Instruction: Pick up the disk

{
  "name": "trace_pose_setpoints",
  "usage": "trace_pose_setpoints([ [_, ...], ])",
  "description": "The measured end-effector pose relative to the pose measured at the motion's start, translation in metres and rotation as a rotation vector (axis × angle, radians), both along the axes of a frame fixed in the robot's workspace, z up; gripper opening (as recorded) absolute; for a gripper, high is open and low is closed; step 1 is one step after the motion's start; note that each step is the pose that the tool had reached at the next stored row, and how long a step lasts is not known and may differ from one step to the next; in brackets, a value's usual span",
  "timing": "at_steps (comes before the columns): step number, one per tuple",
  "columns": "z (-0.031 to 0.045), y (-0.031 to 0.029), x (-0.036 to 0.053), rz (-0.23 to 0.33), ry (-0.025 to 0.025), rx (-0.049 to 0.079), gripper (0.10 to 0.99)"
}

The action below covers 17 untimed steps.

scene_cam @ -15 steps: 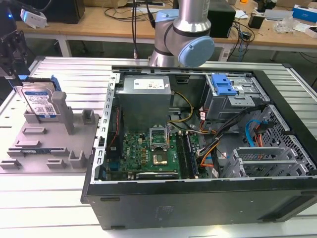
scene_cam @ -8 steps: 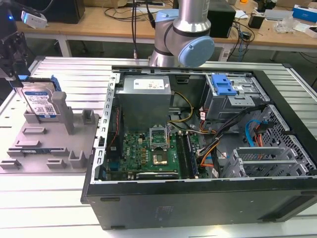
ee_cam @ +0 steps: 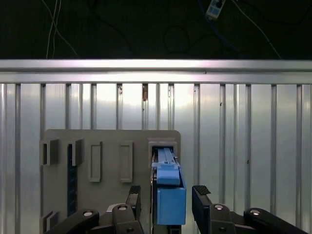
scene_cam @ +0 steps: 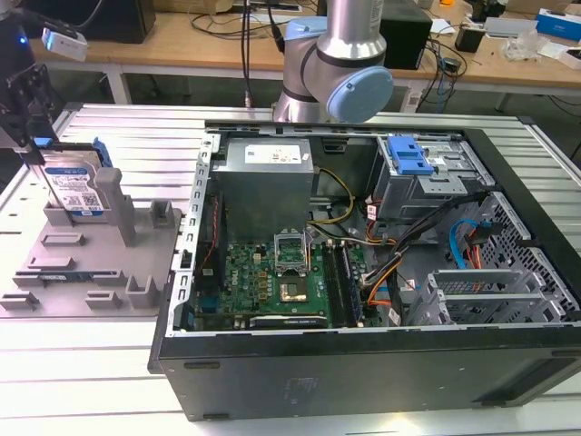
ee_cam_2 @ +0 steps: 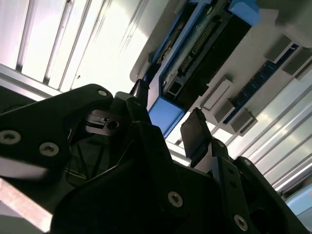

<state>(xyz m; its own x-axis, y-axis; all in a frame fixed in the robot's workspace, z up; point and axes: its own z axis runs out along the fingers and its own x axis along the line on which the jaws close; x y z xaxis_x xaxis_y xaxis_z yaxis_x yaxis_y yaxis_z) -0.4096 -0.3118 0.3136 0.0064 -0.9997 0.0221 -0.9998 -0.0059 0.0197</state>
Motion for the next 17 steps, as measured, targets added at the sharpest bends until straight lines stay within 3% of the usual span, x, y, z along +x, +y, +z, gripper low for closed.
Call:
trace_pose_setpoints([
  [12, -0.008, 0.0, -0.0001, -0.003, 0.0001, 0.0, 0.541],
  [13, -0.0087, 0.0, -0.0001, -0.004, 0.0001, 0.0, 0.529],
  [15, -0.0102, 0.0, -0.0001, -0.004, 0.0001, 0.0, 0.392],
  [17, -0.012, 0.0, -0.0001, -0.005, 0.0002, 0.0, 0.392],
])
